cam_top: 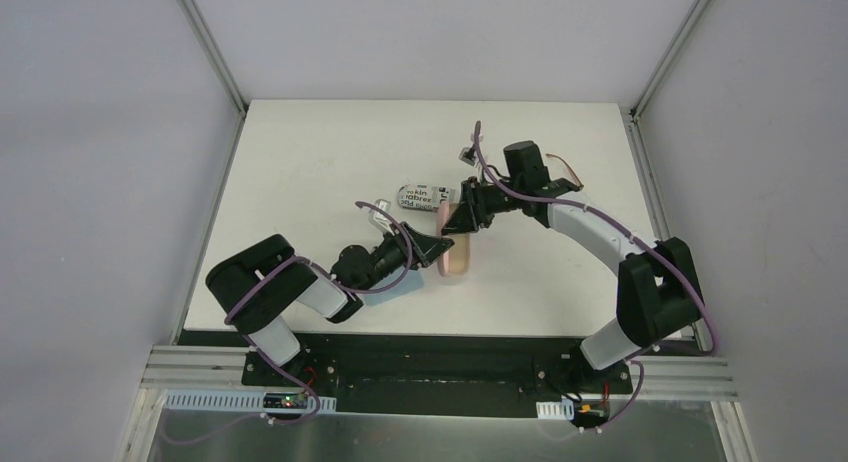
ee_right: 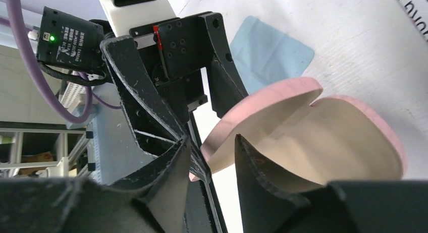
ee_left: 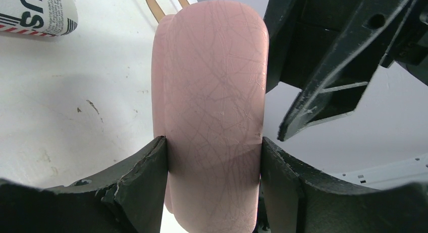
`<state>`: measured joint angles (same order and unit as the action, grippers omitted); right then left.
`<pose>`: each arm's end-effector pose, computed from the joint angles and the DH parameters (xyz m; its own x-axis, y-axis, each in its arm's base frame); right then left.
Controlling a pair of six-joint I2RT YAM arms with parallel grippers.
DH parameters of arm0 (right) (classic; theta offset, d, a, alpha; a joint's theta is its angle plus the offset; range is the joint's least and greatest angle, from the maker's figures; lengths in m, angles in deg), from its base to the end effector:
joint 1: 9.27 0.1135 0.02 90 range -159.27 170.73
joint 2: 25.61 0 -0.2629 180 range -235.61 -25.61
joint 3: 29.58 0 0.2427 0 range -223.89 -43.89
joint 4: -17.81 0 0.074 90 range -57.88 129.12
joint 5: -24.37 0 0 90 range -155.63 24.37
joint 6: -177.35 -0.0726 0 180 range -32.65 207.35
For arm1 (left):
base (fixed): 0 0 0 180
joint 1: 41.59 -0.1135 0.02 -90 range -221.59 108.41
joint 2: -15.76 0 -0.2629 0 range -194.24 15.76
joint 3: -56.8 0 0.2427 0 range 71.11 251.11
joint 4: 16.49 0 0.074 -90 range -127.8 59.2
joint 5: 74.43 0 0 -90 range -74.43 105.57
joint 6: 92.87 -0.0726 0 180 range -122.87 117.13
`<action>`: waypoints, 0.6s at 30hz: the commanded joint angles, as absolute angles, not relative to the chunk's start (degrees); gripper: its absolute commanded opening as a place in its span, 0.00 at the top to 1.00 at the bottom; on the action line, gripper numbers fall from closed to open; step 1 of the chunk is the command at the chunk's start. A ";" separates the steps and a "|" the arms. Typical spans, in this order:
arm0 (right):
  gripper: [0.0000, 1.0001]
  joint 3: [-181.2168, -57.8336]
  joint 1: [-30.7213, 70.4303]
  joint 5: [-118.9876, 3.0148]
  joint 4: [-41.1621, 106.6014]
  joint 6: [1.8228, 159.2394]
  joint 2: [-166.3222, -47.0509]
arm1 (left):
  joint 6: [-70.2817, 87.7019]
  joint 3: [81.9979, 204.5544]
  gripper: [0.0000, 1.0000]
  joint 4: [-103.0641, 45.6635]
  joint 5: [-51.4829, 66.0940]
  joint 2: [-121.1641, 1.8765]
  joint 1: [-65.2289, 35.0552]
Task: Organize the sunglasses
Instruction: Place the sunglasses case at the center of the board.
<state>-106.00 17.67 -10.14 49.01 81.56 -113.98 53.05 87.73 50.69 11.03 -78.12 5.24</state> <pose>0.2706 0.2046 0.2473 -0.6865 -0.2848 -0.6690 -0.7271 0.2628 0.6343 0.1970 -0.2185 0.1704 -0.6186 -0.5473 -0.5637 0.4795 0.3054 -0.8227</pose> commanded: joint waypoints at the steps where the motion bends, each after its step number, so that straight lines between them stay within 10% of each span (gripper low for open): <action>1: 0.62 -107.44 17.71 -5.36 44.72 79.52 -115.64 | 53.24 89.31 1.00 70.14 11.33 -78.63 5.83; 8: 0.89 -106.22 17.77 -3.67 43.25 79.07 -115.41 | 53.38 89.71 1.00 70.09 11.79 -79.00 5.83; 14: 0.89 -103.75 17.80 -2.58 41.43 78.76 -113.39 | 53.77 90.48 1.00 70.09 11.35 -80.57 5.81; 18: 1.00 -105.68 17.94 -7.98 46.73 86.17 -112.55 | 54.52 90.22 0.52 70.09 9.83 -81.56 5.89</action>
